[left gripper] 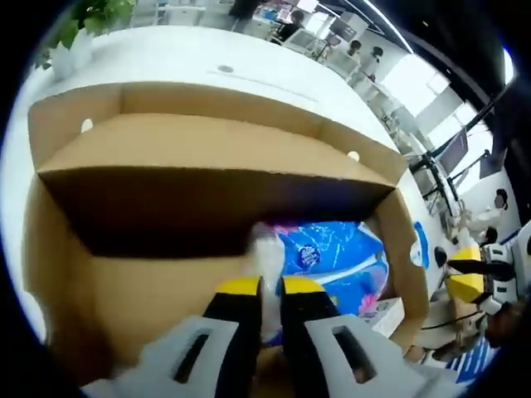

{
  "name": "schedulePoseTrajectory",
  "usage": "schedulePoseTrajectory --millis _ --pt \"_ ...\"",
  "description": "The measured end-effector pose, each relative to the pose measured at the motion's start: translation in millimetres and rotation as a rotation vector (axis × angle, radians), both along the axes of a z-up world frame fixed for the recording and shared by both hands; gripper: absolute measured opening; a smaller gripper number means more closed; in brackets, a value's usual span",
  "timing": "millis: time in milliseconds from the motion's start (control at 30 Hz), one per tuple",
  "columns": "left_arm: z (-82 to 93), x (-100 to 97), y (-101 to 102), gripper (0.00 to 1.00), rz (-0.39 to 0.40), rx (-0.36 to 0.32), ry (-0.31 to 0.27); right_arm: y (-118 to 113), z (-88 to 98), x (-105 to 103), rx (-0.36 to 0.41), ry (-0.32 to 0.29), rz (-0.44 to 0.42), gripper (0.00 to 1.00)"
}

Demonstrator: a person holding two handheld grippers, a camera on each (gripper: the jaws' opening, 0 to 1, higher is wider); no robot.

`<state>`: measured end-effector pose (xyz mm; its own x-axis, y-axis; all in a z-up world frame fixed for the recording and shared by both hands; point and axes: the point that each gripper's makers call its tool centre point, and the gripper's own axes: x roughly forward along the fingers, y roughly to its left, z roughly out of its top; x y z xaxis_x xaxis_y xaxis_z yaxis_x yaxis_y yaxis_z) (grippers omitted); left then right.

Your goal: Operate the shoe box by opening the lid, removing the specified soft item, and placing it in the target area until the item is outside and the box remains undamaged.

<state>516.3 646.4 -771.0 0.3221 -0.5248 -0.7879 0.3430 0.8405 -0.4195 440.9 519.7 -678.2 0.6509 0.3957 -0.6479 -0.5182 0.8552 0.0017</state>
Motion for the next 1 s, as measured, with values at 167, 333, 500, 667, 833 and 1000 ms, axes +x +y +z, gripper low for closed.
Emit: schedulePoseTrajectory --millis 167,333,500,667,833,1000 --pt "3.8 -2.5 25.0 0.01 0.021 0.019 0.001 12.8 -4.8 7.5 0.003 0.011 0.021 0.09" --pt "3.8 -4.1 39.0 0.0 0.023 0.025 -0.01 35.9 -12.4 14.9 0.002 0.034 0.053 0.1" --pt "3.9 -4.7 37.5 0.0 0.012 0.01 -0.011 44.8 -31.6 22.5 -0.014 0.11 0.047 0.1" --pt "4.4 -5.8 38.0 0.0 0.001 -0.001 -0.011 55.0 -42.7 36.8 -0.012 0.15 0.035 0.11" --pt "4.1 -6.9 38.2 0.0 -0.027 0.001 -0.02 57.9 -55.2 43.2 -0.018 0.2 0.004 0.1" --pt "3.3 -6.5 37.9 0.0 -0.045 0.004 -0.021 58.4 -61.3 45.8 -0.027 0.215 0.001 0.12"
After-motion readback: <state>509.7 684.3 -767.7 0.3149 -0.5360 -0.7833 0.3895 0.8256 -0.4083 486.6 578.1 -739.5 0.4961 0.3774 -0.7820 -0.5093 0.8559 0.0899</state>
